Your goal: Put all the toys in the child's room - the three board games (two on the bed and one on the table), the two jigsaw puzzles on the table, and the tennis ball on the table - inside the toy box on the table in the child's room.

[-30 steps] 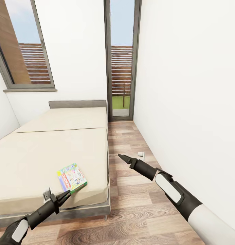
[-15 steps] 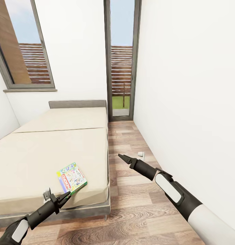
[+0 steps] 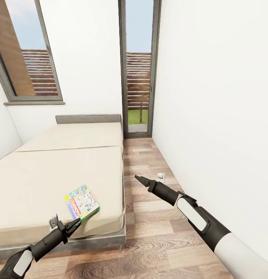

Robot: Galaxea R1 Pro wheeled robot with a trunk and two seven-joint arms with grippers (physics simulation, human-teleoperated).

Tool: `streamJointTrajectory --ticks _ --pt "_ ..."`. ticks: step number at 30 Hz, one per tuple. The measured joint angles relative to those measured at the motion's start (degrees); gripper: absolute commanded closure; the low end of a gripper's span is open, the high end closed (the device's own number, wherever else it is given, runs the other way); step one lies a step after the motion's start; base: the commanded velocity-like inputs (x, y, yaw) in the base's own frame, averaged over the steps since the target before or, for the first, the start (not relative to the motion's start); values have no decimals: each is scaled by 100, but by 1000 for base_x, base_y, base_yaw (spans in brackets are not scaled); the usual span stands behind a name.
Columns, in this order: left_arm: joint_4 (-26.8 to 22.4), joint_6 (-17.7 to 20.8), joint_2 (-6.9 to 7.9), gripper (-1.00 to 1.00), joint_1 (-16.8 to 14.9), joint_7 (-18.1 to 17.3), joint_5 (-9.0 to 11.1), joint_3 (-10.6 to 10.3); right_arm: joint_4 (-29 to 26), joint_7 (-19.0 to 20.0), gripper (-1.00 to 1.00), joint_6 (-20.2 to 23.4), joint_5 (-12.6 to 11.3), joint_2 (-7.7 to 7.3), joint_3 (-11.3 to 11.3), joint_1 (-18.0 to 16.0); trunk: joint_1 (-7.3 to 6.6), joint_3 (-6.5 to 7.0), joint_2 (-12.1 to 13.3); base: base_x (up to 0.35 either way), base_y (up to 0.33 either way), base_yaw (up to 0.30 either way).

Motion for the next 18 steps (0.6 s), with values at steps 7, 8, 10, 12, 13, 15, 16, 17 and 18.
streamJointTrajectory --ticks 7,8,10,12,13,15,16,17,18 --pt "0 5 3 100 0 -1 -5 4 1 0 -100 0 0 0 0 -2 -154 126 281 0 0 0" --pt "0 3 6 100 0 -2 -5 5 2 0 -100 0 0 0 0 -1 -176 144 321 0 0 0" --pt "0 0 8 100 0 -5 -6 6 3 0 -100 0 0 0 -3 -2 -220 180 401 0 0 0" --pt "-1 -2 7 100 0 -6 -6 7 1 0 -100 0 -4 0 -6 -1 -264 215 481 0 0 0" --pt "-1 -3 6 100 0 -7 -7 7 1 0 -100 -3 -9 -2 -7 0 -286 233 521 0 0 0" --pt "0 -3 9 100 0 -7 -6 7 0 0 -100 -6 -14 -6 -8 0 -330 269 602 0 0 0" --pt "0 -4 10 100 0 -7 -6 7 0 0 -100 -6 -15 -7 -8 0 -351 287 642 0 0 0" --pt "0 -4 11 100 0 -7 -7 7 0 0 -100 -4 -16 -8 -9 0 -373 305 682 0 0 0" --pt "0 -4 11 100 0 -7 -6 7 0 0 -100 -3 -16 -8 -9 0 -395 323 722 0 0 0"
